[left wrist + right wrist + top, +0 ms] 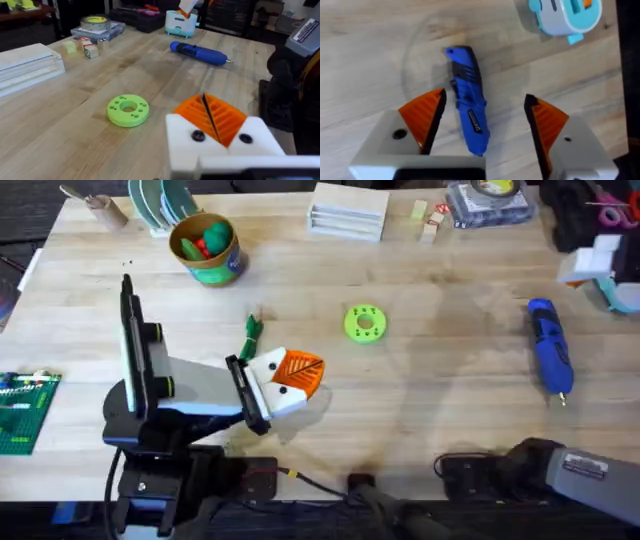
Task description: Pick up the gripper from the table and insert it into the empty holder that is missing its gripper. Then pick up a screw, insert it into the mounting hole, and use the screwdriver to tighten it. Finally, clean up the table by picking up the vegetable and placing it into the bucket.
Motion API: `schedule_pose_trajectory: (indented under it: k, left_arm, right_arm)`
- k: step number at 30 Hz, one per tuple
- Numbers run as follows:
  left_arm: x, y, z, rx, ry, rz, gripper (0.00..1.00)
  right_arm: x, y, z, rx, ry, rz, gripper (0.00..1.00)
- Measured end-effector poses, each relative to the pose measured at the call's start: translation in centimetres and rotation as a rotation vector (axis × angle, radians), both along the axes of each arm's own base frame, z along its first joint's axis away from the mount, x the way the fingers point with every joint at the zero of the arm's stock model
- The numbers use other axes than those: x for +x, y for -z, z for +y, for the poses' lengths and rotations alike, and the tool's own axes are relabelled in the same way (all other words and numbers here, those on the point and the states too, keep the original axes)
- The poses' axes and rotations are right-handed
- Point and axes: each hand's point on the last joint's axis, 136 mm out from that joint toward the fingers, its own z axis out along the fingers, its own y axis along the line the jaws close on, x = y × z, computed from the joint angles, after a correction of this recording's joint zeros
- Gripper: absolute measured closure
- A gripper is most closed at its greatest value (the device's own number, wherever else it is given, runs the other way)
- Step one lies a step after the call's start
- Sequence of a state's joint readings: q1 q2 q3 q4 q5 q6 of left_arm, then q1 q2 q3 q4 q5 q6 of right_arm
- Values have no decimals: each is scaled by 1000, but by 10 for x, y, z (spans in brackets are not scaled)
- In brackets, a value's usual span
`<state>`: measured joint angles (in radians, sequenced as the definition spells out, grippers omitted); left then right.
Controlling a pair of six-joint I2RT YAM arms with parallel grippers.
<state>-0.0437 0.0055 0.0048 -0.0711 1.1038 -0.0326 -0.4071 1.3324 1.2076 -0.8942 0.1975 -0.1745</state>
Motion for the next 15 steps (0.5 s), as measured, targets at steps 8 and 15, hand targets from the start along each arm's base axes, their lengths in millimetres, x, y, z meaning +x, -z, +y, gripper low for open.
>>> schedule_pose_trajectory:
  k: [8, 15]
  left_arm:
    - [0, 0, 0, 0, 0, 0, 988]
    - [0, 0, 0, 0, 0, 0, 988]
  right_arm:
    - [-11, 44, -7, 127, -45, 149, 9]
    - [-8, 77, -4, 176, -175, 262, 7]
